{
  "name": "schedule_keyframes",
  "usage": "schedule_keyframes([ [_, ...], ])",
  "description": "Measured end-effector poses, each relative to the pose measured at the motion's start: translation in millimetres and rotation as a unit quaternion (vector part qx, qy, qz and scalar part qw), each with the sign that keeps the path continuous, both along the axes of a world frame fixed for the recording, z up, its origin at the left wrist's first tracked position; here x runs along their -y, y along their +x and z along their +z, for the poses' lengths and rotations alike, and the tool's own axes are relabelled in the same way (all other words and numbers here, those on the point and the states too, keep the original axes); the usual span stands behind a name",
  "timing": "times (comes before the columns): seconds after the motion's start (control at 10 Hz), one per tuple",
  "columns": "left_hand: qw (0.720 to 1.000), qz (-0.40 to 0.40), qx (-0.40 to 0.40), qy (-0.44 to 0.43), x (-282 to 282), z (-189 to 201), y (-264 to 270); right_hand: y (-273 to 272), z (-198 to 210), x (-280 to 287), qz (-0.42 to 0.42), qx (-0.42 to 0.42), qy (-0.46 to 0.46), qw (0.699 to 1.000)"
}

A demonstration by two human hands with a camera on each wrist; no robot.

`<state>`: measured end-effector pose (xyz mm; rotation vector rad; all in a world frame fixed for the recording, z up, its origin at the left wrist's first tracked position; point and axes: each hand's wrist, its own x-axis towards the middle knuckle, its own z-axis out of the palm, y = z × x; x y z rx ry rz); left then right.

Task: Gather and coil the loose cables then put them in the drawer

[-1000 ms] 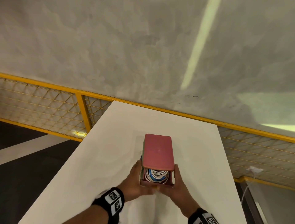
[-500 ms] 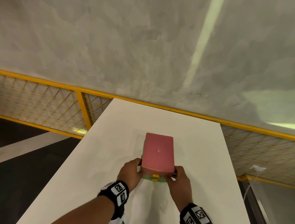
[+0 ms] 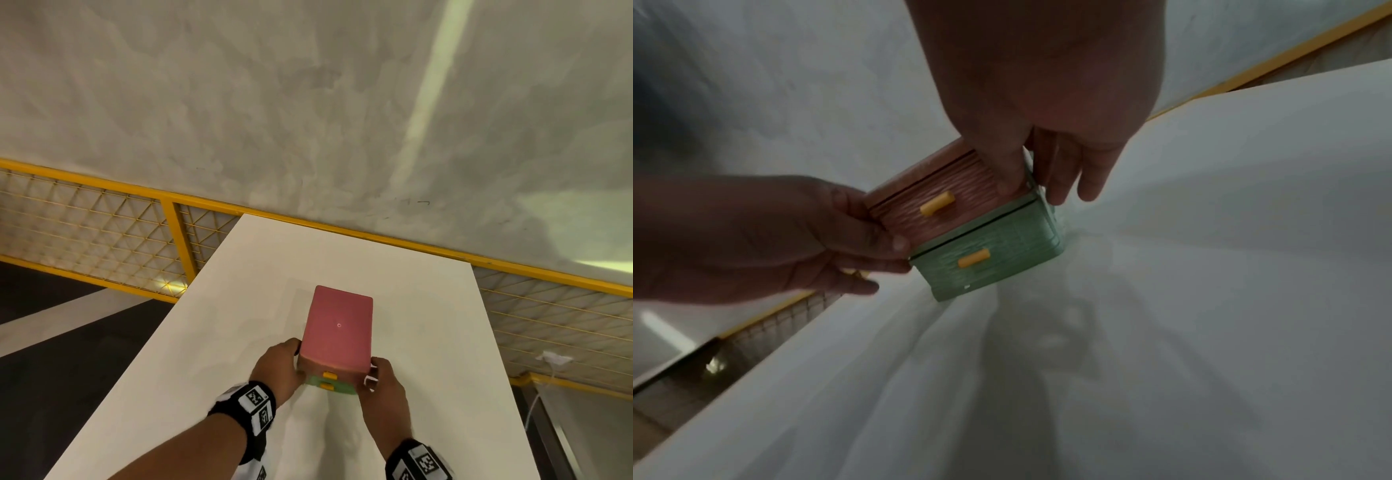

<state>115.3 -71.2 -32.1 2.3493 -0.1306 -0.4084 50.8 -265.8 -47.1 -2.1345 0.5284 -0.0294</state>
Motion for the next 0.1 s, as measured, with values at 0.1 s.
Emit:
schedule_keyframes([
  [0.1,0.997,0.056,-0.043,-0.024,-8.7,-2.9,-20.7,-18.7,3.2,7.6,-0.032,-0.020,0.050,0.998],
])
